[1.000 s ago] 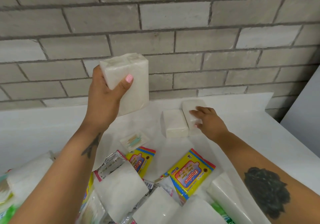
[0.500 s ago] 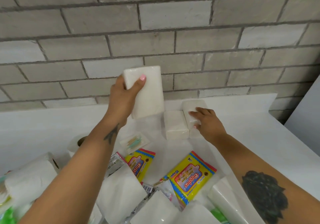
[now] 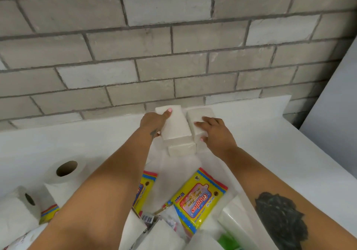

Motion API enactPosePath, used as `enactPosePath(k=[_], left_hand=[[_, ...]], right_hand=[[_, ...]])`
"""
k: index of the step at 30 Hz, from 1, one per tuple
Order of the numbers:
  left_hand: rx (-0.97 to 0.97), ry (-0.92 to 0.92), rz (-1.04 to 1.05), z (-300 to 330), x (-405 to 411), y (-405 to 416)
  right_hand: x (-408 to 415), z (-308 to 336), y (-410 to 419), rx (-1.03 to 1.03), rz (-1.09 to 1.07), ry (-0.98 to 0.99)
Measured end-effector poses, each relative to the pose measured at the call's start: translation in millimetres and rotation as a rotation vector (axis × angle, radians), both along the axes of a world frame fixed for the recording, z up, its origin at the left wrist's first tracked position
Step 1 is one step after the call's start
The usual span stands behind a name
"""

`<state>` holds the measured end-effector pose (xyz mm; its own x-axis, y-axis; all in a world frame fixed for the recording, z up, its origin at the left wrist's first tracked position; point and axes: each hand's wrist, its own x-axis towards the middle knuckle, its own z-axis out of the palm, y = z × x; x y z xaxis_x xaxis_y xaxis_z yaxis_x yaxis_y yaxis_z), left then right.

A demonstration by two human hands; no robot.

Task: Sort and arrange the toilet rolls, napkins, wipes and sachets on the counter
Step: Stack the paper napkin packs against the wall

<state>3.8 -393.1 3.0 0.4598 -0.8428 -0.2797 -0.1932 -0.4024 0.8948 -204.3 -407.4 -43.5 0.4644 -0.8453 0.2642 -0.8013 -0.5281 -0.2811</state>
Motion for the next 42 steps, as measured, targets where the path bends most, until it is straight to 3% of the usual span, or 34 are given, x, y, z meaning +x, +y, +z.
enactPosePath(k=[10,14,16,19,21,23,28,37,42], left_hand=[[0.134,-0.171,-0.056,-16.6,-16.9,-13.7],[0.101,-0.045,-0.044,-15.4,-11.3,-11.1],[0.104,0.037,-0.090,-13.6,-4.6,-7.6],[0.125,0.123,-0.115,-13.4,1.6,-0.2],[0.139,0.163,-0.135,-16.3,0.0,2.5],[0.124,0.174,-0.153,-18.1,-6.6,4.7],[0.126,0.089,-0.144,-19.0,-19.4,4.1],[0.105,0.122,-0.120,-15.0,-26.6,5.8],[0.115,0.059,-0.135,-19.2,-25.7,6.0]], right_hand=[[-1.8,-3.0,-1.8,-0.036,0.003,0.042],[-5.3,2.1,-1.2,0.023,0.037,0.020],[-5.8,7.7,-2.0,0.099,0.014,-0.174],[-4.8,15.5,-5.7,0.295,-0.188,-0.624],[-4.7,15.6,-7.7,0.485,-0.307,-0.726],[-4.9,12.4,-8.3,0.591,-0.361,-0.751],[-6.3,11.3,-14.3,0.626,-0.374,-0.798],[-12.1,13.2,-21.4,0.730,-0.383,-0.891],[-11.1,14.3,-19.9,0.670,-0.342,-0.772]])
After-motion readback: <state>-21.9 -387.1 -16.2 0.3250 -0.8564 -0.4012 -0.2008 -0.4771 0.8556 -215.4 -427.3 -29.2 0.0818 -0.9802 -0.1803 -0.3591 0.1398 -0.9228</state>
